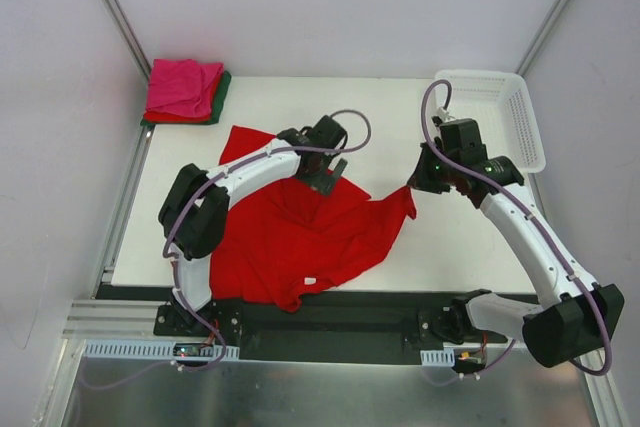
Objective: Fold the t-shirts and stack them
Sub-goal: Flatten out the tshirt
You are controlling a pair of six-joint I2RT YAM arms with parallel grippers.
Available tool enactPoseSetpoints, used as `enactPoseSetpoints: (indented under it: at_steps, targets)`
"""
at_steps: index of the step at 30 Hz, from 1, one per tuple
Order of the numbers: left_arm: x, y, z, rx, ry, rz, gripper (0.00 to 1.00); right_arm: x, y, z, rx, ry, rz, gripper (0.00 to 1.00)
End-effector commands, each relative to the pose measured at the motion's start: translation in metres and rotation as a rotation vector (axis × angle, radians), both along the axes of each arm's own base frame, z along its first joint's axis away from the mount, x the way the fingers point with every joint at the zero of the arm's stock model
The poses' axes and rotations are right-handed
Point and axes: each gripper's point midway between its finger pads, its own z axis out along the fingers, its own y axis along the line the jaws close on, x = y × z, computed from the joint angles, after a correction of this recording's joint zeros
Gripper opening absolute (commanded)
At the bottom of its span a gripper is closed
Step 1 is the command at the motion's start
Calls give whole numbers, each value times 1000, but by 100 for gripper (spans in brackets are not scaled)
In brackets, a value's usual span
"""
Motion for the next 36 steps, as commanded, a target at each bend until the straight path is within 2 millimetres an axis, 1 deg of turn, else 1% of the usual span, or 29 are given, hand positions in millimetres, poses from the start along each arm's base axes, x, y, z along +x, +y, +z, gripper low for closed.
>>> enactPoseSetpoints:
  at_steps: [1, 2, 3, 4, 5, 6, 7, 10, 11, 14, 17, 21, 26, 27, 29, 30, 35, 36]
  targets:
    - [61, -29, 73, -53, -232, -46, 99, -1, -2, 14, 9, -50, -6, 1]
    - [66, -37, 70, -56, -223, -85, 99, -1, -2, 15, 9, -53, -7, 1]
    - [70, -44, 75, -67, -232, -108, 99, -1, -2, 15, 8, -50, -7, 1]
    - [75, -53, 86, -101, -248, -123, 99, -2, -2, 15, 8, -50, -7, 1]
    - [76, -59, 83, -115, -236, -140, 99, -2, -2, 16, 8, -50, -7, 1]
    - [73, -70, 82, -158, -211, -173, 99, -3, -3, 16, 5, -53, -10, 1]
    - [71, -76, 84, -181, -203, -188, 99, -3, -4, 15, 0, -50, -15, 1]
    - [62, -90, 65, -207, -140, -237, 99, -3, -5, 16, -4, -51, -19, 1]
    - [60, -93, 56, -204, -119, -250, 98, -2, -6, 15, -5, -48, -21, 1]
    - [49, -109, 41, -224, -80, -307, 97, -1, -5, 17, -5, -52, -20, 1]
    - [41, -118, 28, -214, -60, -340, 96, -1, -5, 16, -6, -47, -23, 1]
    - [25, -133, 14, -245, -24, -373, 96, -1, -5, 16, -8, -48, -23, 1]
    - [6, -143, -8, -238, 3, -392, 95, 0, -7, 14, -13, -45, -25, 1]
    - [-1, -144, -15, -232, 15, -399, 95, -1, -7, 13, -15, -41, -25, 1]
    - [-4, -149, -20, -240, 6, -404, 95, -1, -7, 13, -15, -41, -23, 1]
    - [-7, -149, -26, -230, 11, -407, 95, -2, -6, 12, -15, -38, -22, 1]
    - [-1, -155, -37, -237, -17, -389, 95, -2, -7, 12, -19, -37, -23, 1]
    - [2, -158, -34, -245, -26, -388, 95, -2, -7, 11, -23, -35, -20, 1]
